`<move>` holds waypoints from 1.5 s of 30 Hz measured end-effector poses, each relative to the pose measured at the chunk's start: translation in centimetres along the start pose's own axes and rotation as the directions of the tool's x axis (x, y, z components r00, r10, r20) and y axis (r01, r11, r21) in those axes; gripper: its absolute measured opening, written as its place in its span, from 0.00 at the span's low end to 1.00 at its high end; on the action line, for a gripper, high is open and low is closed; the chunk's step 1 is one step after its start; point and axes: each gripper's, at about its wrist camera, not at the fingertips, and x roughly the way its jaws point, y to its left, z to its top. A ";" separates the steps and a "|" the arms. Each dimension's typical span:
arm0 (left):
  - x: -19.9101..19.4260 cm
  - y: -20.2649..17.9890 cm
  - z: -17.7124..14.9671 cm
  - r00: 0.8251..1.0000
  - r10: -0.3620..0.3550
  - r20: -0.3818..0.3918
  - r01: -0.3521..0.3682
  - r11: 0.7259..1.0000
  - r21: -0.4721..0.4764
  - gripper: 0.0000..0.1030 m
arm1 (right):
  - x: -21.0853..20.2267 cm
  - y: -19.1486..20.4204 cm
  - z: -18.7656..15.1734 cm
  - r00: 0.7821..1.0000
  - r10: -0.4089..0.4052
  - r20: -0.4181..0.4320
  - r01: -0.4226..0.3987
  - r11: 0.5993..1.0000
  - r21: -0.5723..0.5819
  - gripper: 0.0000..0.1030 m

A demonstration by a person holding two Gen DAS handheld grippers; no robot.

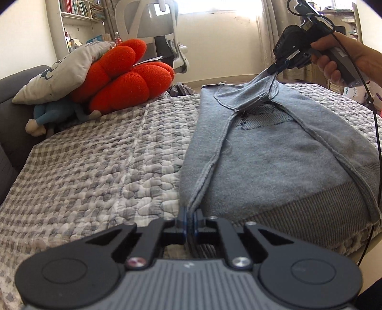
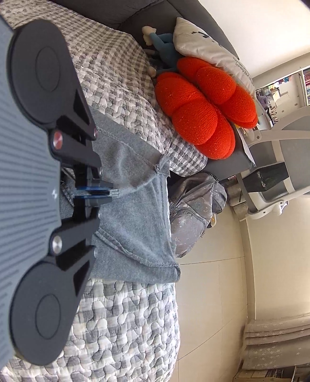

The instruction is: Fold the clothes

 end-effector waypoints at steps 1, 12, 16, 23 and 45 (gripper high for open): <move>-0.1 0.1 0.2 1.000 -0.005 -0.004 0.004 1.000 -0.002 0.05 | 0.0 0.0 0.5 1.000 0.004 -0.004 -0.004 1.000 0.003 0.04; -4.3 -1.6 3.2 0.994 -0.109 0.011 0.108 0.990 0.095 0.04 | -0.2 0.7 6.5 0.999 0.003 0.037 -0.002 0.999 -0.048 0.04; -5.0 -3.4 4.4 0.975 -0.223 0.011 0.219 0.966 0.134 0.04 | 0.7 0.0 7.3 0.999 -0.036 0.034 0.038 0.997 -0.060 0.04; -1.5 -5.2 6.0 0.864 -0.492 -0.107 0.496 0.868 0.016 0.04 | 3.1 -1.5 7.8 0.991 -0.130 0.026 0.132 0.986 -0.105 0.04; 4.6 0.4 12.1 0.824 -0.562 -0.067 0.558 0.827 -0.068 0.32 | 7.8 -5.2 6.8 0.994 -0.098 0.049 0.103 0.987 -0.123 0.04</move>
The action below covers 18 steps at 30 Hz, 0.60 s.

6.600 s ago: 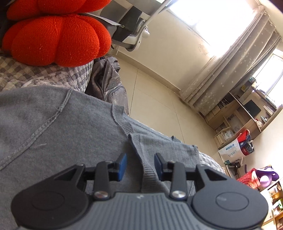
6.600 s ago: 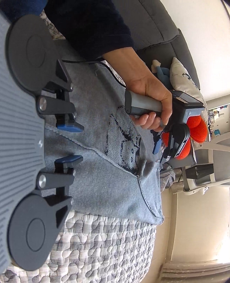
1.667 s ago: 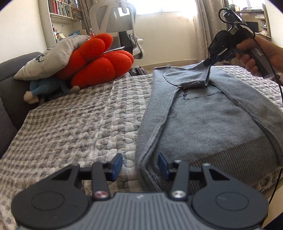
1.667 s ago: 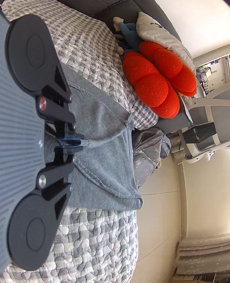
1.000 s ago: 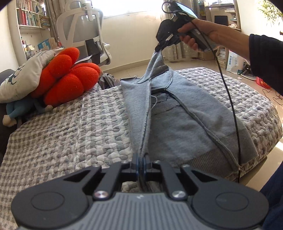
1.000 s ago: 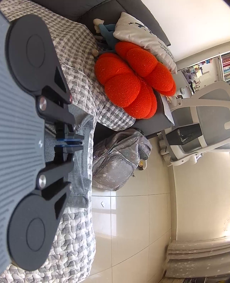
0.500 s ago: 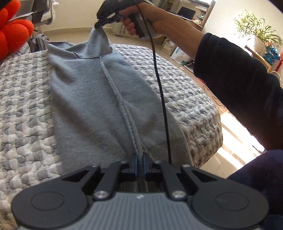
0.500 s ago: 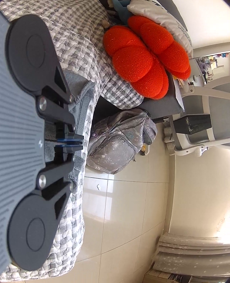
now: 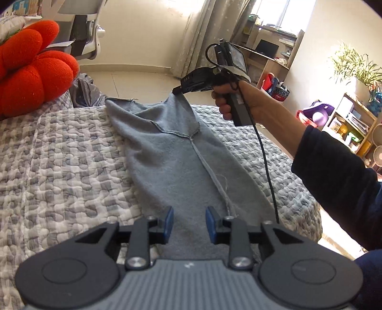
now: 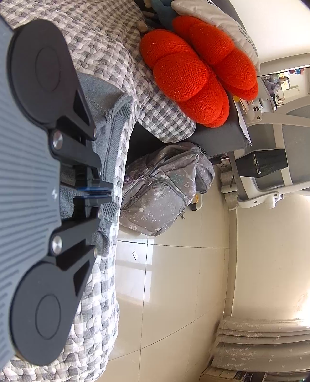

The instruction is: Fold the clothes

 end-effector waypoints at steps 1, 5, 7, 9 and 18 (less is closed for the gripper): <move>0.6 0.4 0.5 1.000 0.015 -0.002 -0.015 1.000 0.008 0.32 | 0.0 0.0 0.0 1.000 0.012 0.001 -0.012 1.000 0.000 0.04; 3.8 3.7 5.0 0.983 0.177 0.055 -0.178 0.984 0.016 0.36 | 0.3 0.5 -0.7 1.000 -0.001 -0.030 0.000 0.999 -0.032 0.04; 5.7 5.5 7.8 0.976 0.201 0.083 -0.202 0.979 0.000 0.44 | -0.5 -0.2 -1.3 1.000 0.018 -0.002 -0.018 1.000 -0.013 0.05; 7.6 7.4 10.5 0.968 0.225 0.111 -0.225 0.974 -0.018 0.52 | -1.4 -1.0 -1.9 0.998 0.048 0.030 -0.048 0.999 0.012 0.05; 19.1 10.7 18.5 0.943 0.329 0.058 -0.323 0.942 -0.093 0.71 | -2.5 -0.8 -4.0 0.978 0.183 0.097 -0.184 0.983 0.005 0.07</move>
